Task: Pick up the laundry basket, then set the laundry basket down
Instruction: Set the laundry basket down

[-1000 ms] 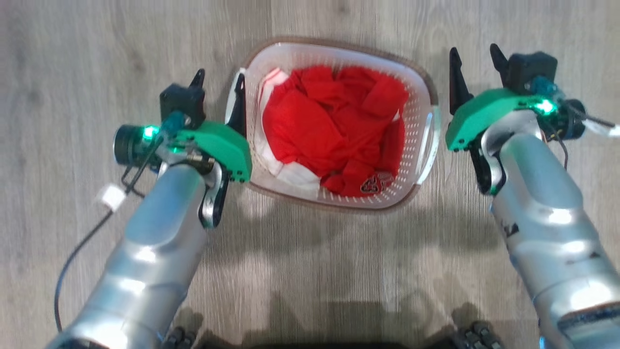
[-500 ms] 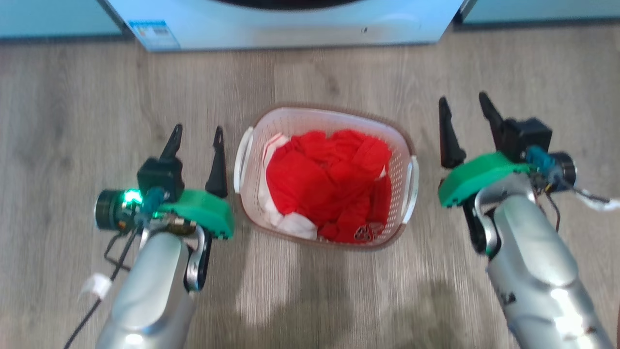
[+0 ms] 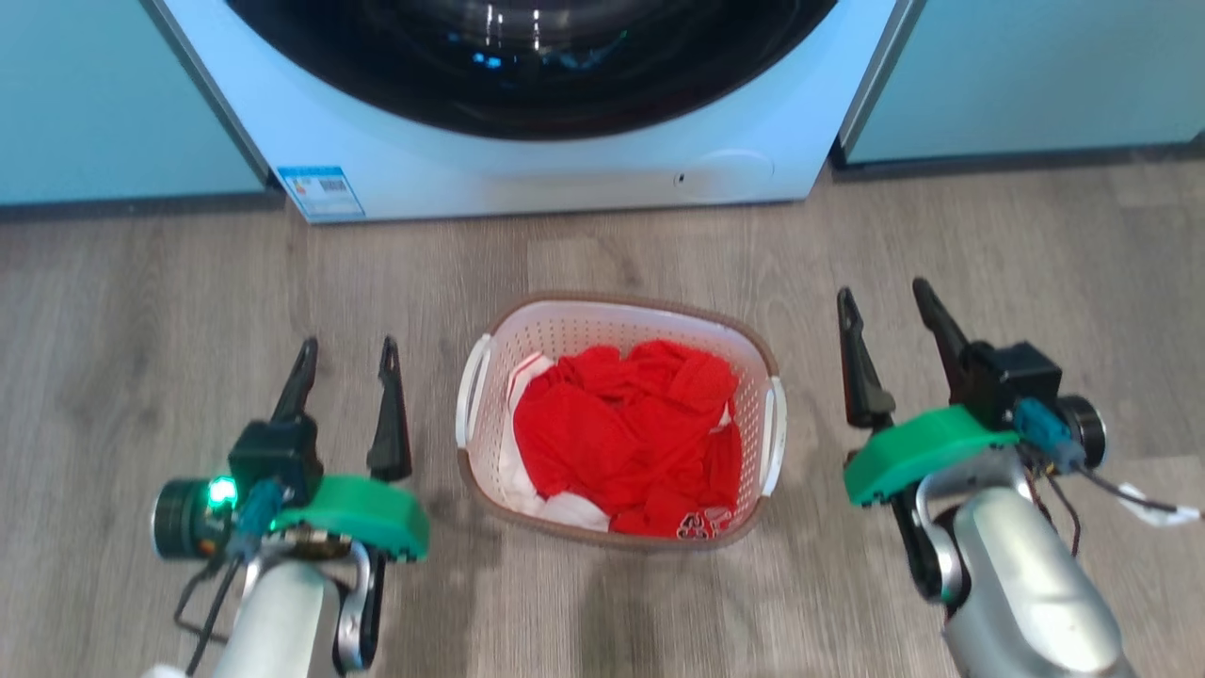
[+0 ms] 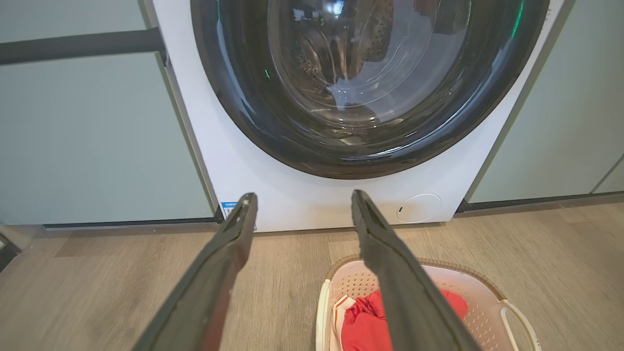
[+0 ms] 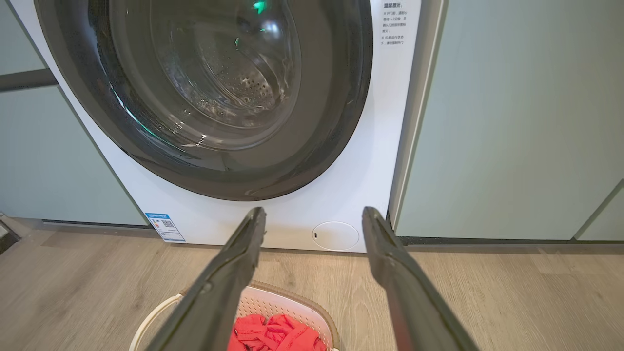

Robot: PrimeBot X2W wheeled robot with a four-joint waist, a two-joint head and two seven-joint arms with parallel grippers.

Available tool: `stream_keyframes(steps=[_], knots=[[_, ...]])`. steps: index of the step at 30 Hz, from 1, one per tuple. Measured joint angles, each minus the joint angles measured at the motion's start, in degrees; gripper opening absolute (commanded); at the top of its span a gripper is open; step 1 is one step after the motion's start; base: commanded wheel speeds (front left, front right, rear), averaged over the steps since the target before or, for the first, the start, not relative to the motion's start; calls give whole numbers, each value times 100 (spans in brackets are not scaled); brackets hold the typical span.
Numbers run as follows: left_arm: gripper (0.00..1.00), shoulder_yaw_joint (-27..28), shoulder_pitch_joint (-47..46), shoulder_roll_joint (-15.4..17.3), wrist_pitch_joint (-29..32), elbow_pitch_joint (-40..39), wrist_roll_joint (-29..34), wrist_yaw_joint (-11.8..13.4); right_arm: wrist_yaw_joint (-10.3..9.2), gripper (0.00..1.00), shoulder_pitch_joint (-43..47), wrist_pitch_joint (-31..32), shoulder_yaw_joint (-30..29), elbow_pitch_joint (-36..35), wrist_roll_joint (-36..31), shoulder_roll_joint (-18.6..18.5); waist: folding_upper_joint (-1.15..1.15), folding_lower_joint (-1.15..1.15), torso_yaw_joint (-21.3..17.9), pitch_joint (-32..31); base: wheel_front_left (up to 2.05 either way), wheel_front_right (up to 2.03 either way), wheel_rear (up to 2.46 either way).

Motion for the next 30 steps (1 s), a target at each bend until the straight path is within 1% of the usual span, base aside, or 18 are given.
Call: stream_keyframes(steps=[8, 14, 23, 30], knots=[[100, 179, 592, -4, 0, -300, 0, 1, 0, 100, 565, 1, -146, -311, 0, 8, 0, 0, -33, -431, 0, 0, 0], [100, 320, 867, -9, 0, -393, 0, 1, 0, 100, 891, 1, -209, -489, 0, 15, 0, 0, -48, -640, 0, 0, 0], [100, 478, 1210, -11, 0, -705, -1, 0, 0, 100, 1340, 1, -346, -700, -12, 34, 0, 0, -115, -850, 0, 0, 0], [100, 536, 1465, -11, 0, -851, -7, -2, 0, 100, 1454, 1, -374, -722, -44, 55, 0, 0, -146, -947, 0, 0, 0]])
